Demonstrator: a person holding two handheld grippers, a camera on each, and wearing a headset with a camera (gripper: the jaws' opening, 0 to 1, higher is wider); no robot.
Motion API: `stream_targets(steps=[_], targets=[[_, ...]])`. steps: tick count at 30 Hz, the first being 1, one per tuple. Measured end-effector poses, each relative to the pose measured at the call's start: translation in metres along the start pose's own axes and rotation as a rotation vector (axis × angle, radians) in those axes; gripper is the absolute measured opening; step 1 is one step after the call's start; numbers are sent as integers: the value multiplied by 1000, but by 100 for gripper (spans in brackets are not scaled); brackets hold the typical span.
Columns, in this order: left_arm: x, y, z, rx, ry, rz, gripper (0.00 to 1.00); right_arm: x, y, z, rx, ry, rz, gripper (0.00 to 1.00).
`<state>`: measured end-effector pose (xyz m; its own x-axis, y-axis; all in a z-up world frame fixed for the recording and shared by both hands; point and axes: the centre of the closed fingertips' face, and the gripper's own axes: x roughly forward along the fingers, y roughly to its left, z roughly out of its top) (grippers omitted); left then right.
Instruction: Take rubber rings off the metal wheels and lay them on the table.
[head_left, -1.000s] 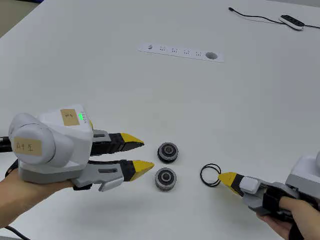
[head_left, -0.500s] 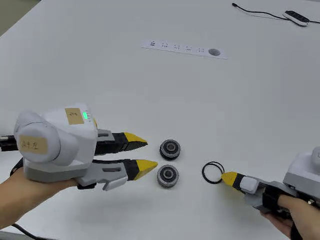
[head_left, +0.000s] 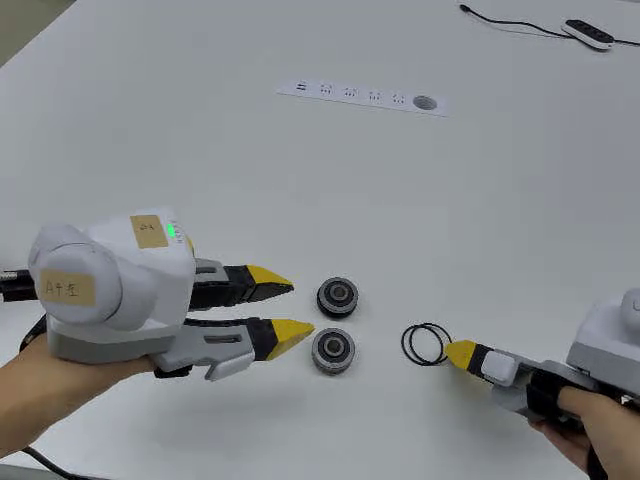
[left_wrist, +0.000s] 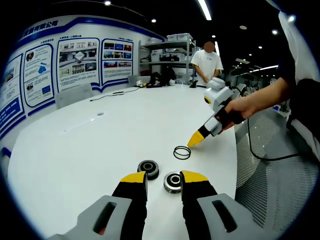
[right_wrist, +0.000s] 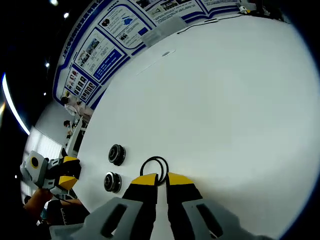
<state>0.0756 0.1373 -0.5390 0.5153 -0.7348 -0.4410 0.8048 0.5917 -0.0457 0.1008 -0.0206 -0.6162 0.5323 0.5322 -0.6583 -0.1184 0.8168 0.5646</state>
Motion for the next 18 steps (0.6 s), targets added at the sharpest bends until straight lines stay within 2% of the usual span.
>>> stream_targets(steps=[5, 10, 18], targets=[[1, -1, -1, 3, 6, -7, 27, -4, -2, 2, 10, -21, -2, 11], [2, -4, -1, 3, 10, -11, 27, -8, 9, 6, 21, -48, 38, 12], [9, 0, -6, 12, 37, -16, 26, -6, 35, 3, -3, -36, 142, 16]])
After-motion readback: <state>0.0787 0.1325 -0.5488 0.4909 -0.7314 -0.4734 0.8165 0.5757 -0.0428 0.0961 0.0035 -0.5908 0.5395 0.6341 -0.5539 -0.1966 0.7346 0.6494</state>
